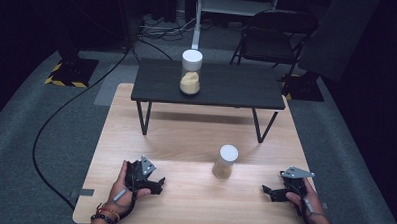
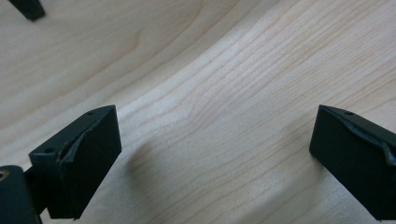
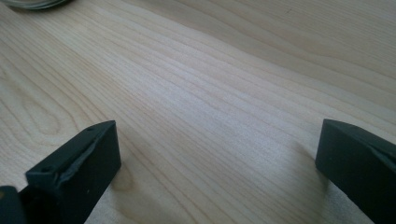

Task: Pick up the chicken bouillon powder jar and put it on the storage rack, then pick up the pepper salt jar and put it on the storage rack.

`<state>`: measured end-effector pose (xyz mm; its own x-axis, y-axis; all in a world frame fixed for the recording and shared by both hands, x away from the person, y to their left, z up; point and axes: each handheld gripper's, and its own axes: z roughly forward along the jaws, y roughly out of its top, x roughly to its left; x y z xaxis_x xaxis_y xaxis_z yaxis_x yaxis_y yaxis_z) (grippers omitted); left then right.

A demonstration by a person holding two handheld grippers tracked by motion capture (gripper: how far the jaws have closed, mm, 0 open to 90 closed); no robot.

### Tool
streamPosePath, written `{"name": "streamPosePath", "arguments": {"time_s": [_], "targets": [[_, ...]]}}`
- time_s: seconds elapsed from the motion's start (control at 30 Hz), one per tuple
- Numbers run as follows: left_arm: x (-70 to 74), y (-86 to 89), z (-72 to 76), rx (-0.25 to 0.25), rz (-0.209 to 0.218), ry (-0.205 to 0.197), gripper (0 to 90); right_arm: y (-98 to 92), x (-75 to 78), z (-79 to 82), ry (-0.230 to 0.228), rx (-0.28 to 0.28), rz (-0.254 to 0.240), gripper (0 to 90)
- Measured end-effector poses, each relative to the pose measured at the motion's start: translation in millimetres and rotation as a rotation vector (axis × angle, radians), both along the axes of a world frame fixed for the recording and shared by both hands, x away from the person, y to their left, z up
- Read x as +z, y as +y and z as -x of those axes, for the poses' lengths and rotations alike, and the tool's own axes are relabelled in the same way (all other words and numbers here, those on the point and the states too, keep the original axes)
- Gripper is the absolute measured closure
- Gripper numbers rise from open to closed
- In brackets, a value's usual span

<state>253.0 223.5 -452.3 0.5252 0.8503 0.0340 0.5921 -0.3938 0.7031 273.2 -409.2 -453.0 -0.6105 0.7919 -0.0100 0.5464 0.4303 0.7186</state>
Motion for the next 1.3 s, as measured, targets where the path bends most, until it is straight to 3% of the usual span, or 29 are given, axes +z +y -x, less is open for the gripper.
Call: {"name": "streamPosePath", "arguments": {"time_s": [0.2,1.3], "targets": [[1.0,12.2,-5.4,0.011,0.029,0.04,0.5,0.1,0.0,0.0,0.0,-0.001,0.0,0.0],[0.8,16.8,-5.8,-0.005,0.026,0.038,0.4,-0.3,-0.1,-1.9,-0.001,0.001,0.001,0.0]]}}
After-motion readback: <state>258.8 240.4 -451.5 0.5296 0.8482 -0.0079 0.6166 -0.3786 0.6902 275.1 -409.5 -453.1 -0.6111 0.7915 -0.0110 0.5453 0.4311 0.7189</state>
